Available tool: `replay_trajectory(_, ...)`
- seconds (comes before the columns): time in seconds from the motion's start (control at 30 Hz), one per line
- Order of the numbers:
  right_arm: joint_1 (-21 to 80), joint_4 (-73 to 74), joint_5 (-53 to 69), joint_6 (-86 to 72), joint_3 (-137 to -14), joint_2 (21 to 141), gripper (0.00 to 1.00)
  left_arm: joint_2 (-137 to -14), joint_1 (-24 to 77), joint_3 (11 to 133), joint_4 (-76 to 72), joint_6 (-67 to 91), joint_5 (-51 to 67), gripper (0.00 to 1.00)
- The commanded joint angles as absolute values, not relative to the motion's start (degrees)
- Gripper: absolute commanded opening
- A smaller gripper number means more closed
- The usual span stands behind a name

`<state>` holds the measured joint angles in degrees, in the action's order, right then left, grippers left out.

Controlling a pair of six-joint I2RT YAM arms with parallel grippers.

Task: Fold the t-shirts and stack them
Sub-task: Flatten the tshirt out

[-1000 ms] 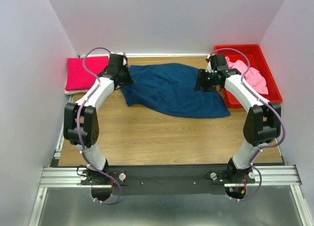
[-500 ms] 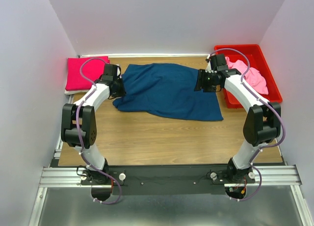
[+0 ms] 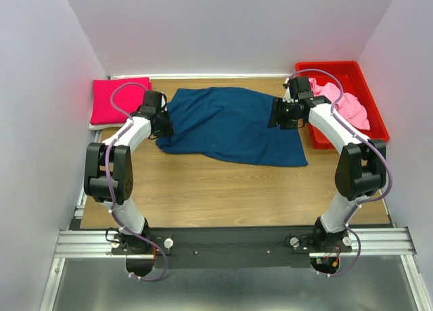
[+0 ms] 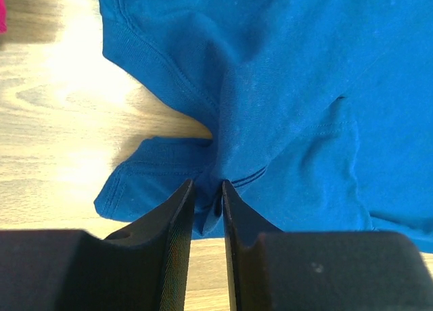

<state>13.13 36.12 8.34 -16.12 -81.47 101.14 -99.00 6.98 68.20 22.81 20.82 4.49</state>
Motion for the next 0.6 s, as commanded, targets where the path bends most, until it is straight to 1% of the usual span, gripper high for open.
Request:
replay_trajectory(0.0, 13.0, 36.5, 8.7, -16.8, -80.9, 102.0, 0.61, -97.3, 7.2, 67.5, 22.6, 21.2, 3.6, 0.30)
replay_trajectory(0.27, 13.1, 36.5, 9.1, -16.7, -81.0, 102.2, 0.61, -93.5, 7.2, 66.8, 22.2, 22.9, 3.5, 0.26)
replay_trajectory(0.57, 13.0, 36.5, 9.8, -16.8, -81.3, 102.5, 0.61, -94.3, 7.4, 64.9, 22.3, 23.0, 5.8, 0.25)
